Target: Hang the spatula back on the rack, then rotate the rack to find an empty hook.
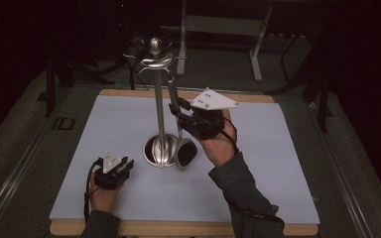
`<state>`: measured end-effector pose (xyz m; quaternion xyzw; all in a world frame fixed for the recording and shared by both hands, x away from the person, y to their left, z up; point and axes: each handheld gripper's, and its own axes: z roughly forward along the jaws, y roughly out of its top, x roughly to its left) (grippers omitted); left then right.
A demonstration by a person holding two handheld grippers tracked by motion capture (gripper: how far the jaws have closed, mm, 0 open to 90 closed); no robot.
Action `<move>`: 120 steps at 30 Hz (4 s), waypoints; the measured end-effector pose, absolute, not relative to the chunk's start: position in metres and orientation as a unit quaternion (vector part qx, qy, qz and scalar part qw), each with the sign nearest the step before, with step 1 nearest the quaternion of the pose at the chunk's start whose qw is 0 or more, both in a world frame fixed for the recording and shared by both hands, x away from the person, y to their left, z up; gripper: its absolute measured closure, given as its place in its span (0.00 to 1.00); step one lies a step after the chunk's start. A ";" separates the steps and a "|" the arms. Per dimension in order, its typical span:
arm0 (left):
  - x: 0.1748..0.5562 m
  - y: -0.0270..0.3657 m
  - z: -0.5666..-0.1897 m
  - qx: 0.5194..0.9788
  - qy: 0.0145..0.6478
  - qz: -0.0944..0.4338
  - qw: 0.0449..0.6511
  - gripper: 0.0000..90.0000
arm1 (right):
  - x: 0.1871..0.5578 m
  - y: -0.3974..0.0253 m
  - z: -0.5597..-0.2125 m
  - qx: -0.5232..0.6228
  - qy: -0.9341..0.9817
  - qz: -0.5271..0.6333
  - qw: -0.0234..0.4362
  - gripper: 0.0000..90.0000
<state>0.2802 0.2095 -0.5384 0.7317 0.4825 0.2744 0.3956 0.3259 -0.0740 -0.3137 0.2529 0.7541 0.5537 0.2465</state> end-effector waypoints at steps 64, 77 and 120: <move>0.259 0.210 -0.485 0.671 0.438 0.274 0.532 1.00 | 0.339 -0.236 -0.441 0.387 0.840 0.310 0.221 0.66; 0.261 0.193 -0.414 0.597 0.383 0.325 0.625 1.00 | 0.330 -0.292 -0.495 0.464 0.805 0.300 0.216 0.63; 0.287 0.142 -0.305 0.494 0.298 0.413 0.705 1.00 | 0.317 -0.328 -0.515 0.526 0.758 0.324 0.211 0.58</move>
